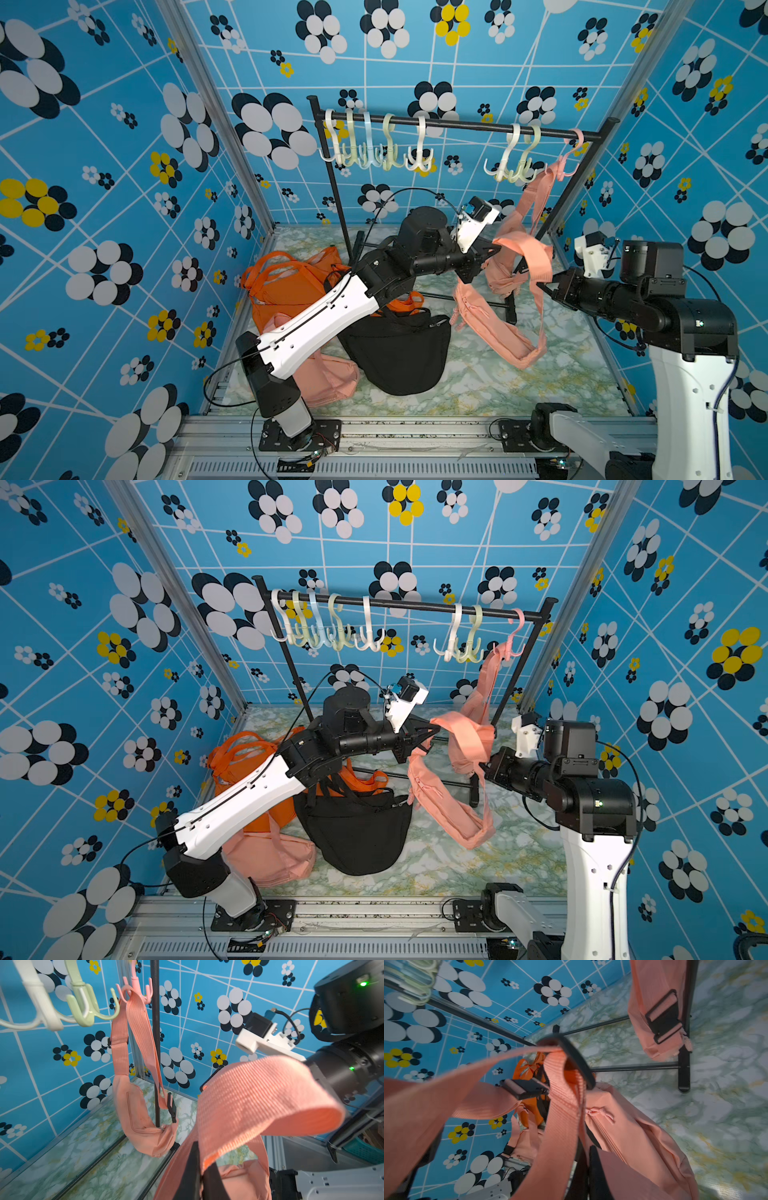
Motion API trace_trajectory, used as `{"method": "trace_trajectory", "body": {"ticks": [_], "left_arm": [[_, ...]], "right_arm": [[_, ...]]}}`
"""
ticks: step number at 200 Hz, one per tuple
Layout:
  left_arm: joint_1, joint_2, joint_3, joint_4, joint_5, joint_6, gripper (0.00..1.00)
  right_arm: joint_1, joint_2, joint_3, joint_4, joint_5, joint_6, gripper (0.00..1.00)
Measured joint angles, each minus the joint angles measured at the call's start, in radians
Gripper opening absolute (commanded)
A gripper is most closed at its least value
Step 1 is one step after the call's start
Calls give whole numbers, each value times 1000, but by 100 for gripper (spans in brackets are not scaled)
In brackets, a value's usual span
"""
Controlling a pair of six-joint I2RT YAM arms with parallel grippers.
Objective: Take the bag off the hook
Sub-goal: Pick up the bag from the hook, then place the bag at the center of the board.
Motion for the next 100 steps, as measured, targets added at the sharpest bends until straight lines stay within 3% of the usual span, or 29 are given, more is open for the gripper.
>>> {"method": "trace_trajectory", "body": {"ticks": [22, 51, 100], "left_arm": [[3, -10, -90, -3, 15, -43, 0], [3, 35, -183, -30, 44, -99, 0], [6, 133, -220, -63, 70, -154, 0]], "right_arm": [[0, -9, -164, 12, 83, -1, 0], [0, -8, -354, 88, 105, 10, 0], [0, -75, -603, 163, 114, 44, 0]]}}
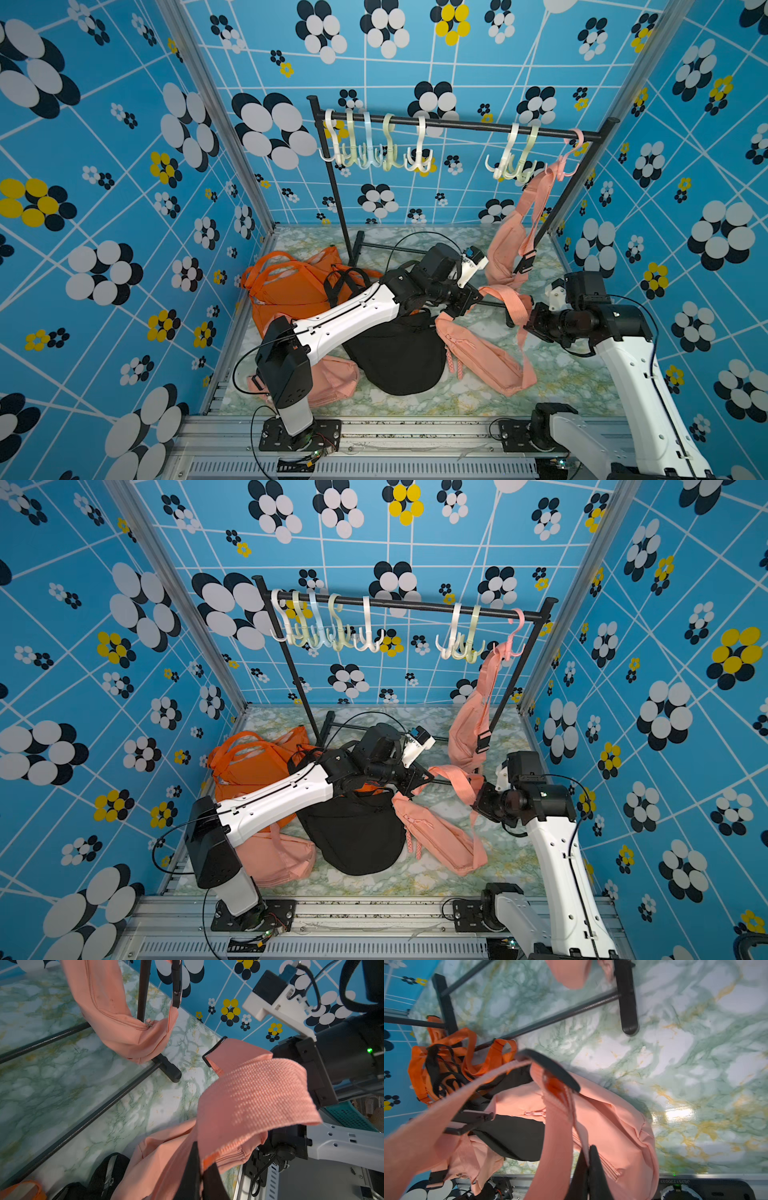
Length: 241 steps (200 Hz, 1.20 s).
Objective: Take the bag off the hook
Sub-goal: Place the bag at the center of the board.
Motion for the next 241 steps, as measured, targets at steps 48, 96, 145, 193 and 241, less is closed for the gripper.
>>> {"method": "trace_trajectory", "body": {"ticks": [48, 96, 145, 193, 241], "left_arm": [[15, 74, -31, 4, 46, -45, 0], [65, 151, -74, 31, 93, -113, 0], [86, 154, -86, 49, 105, -140, 0], [87, 174, -86, 51, 119, -149, 0], [98, 208, -85, 45, 120, -150, 0]], "right_arm": [[0, 42, -273, 63, 1, 48, 0], [-1, 90, -296, 167, 29, 87, 71], [50, 96, -259, 141, 82, 103, 89], [227, 33, -267, 107, 171, 205, 93], [433, 74, -309, 113, 258, 323, 92]]}}
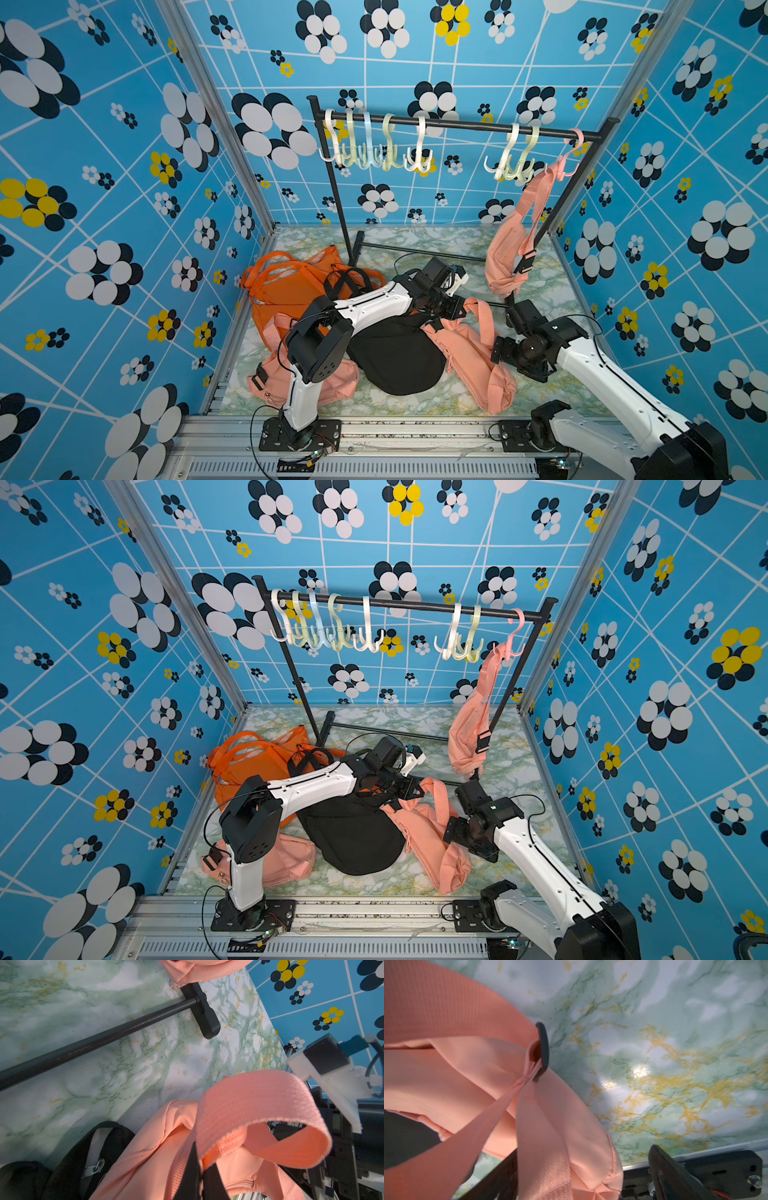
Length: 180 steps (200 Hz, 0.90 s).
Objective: Take the bag off the hook
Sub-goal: Place the bag at the center of the board.
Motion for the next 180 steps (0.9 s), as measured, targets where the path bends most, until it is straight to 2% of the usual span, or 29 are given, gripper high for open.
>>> {"method": "trace_trajectory", "body": {"ticks": [31, 71, 98, 145, 171, 180], "left_arm": [[7, 0, 0, 0, 0, 0, 0], [14, 0, 2, -1, 0, 0, 0], [24, 0, 5, -9, -1, 1, 0], [28, 0, 8, -27, -1, 0, 0], [27, 0, 8, -29, -1, 0, 0], [25, 0, 8, -34, -3, 0, 0]], "right_arm": [[59, 55, -64, 61, -1, 64, 75], [65, 132, -148, 195, -25, 123, 26], [35, 176, -124, 231, -11, 106, 6], [-175, 289, -25, 292, 19, 1, 3], [-233, 393, 66, 332, 30, -50, 11], [-243, 420, 101, 348, 33, -65, 20]]}}
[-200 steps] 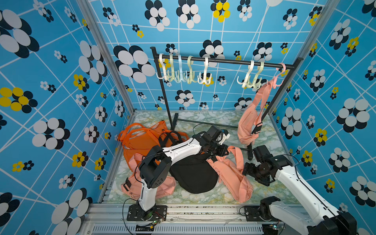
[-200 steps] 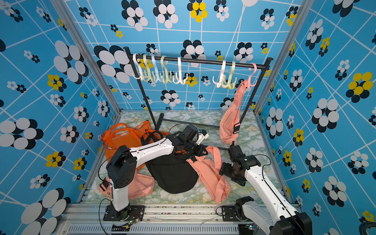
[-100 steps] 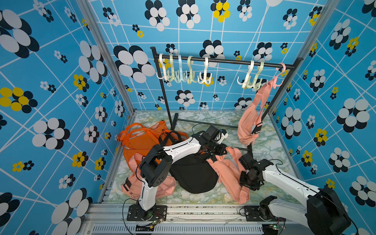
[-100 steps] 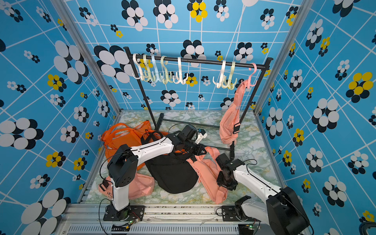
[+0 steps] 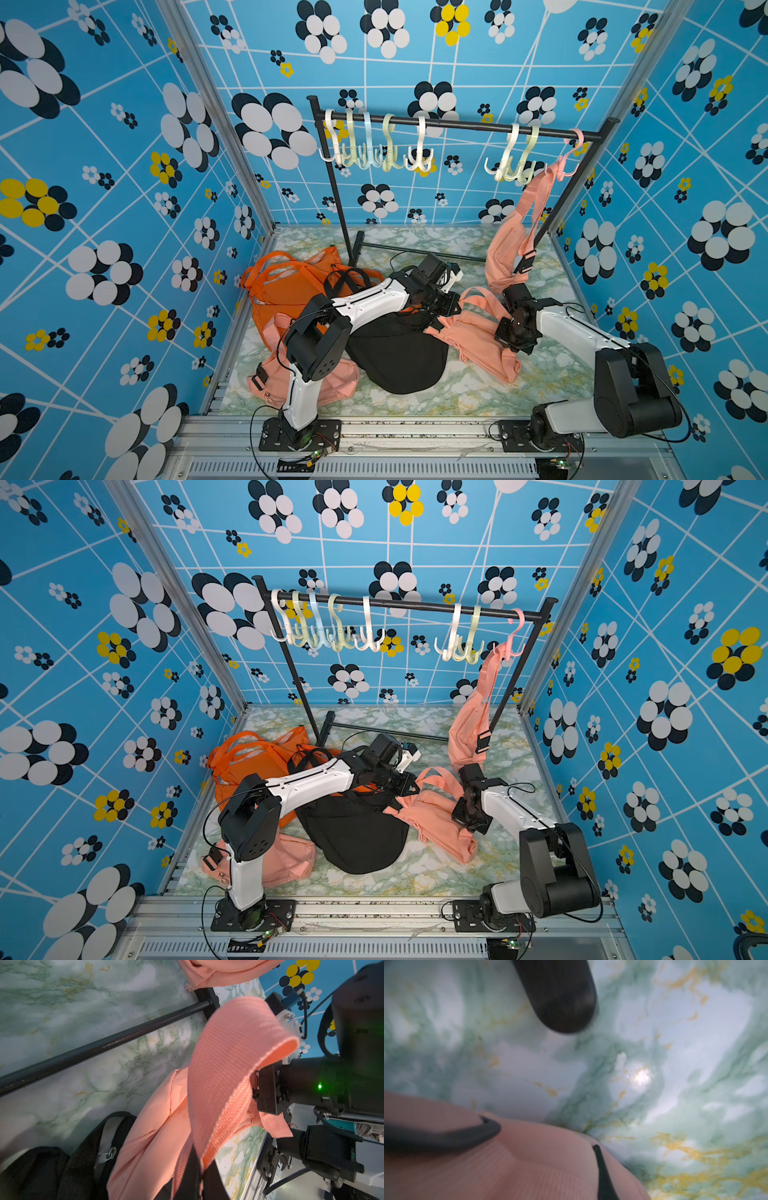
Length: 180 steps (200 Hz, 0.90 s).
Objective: Take the bag off the hook
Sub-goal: Place the bag at the center of the board.
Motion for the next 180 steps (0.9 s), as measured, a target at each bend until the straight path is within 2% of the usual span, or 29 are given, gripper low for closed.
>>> {"method": "trace_trajectory", "body": {"ticks": [8, 15, 25, 39, 50, 57, 89, 107, 145, 155, 180], "left_arm": [[-3, -1, 0, -8, -10, 2, 0], [-5, -2, 0, -18, -19, 4, 0], [-10, -5, 0, -32, -31, 9, 11], [-14, -10, 0, -50, -42, 12, 33], [-17, -14, 0, -61, -43, 22, 45], [-18, -18, 0, -69, -46, 24, 49], [-19, -19, 5, -94, -46, 32, 51], [-19, -19, 16, -121, -43, 40, 57], [-34, -46, 38, -204, -71, 90, 61], [-46, -60, 55, -237, -111, 123, 64], [-71, -97, 127, -303, -213, 200, 82]], "right_arm": [[-5, 11, 25, 16, 3, -7, 34], [-6, 13, 41, 27, 7, -15, 52], [-8, 7, 60, 41, 14, -31, 73], [-11, -16, 69, 47, 26, -41, 85], [-18, -51, 68, 36, 36, -45, 91], [-22, -80, 68, 25, 47, -51, 93], [-76, -272, 68, -45, 85, -55, 98], [-121, -376, 77, -94, 109, -55, 99], [-155, -449, 183, -171, 143, -78, 99], [-155, -453, 204, -169, 144, -90, 99], [-155, -474, 217, -137, 133, -123, 91]]}}
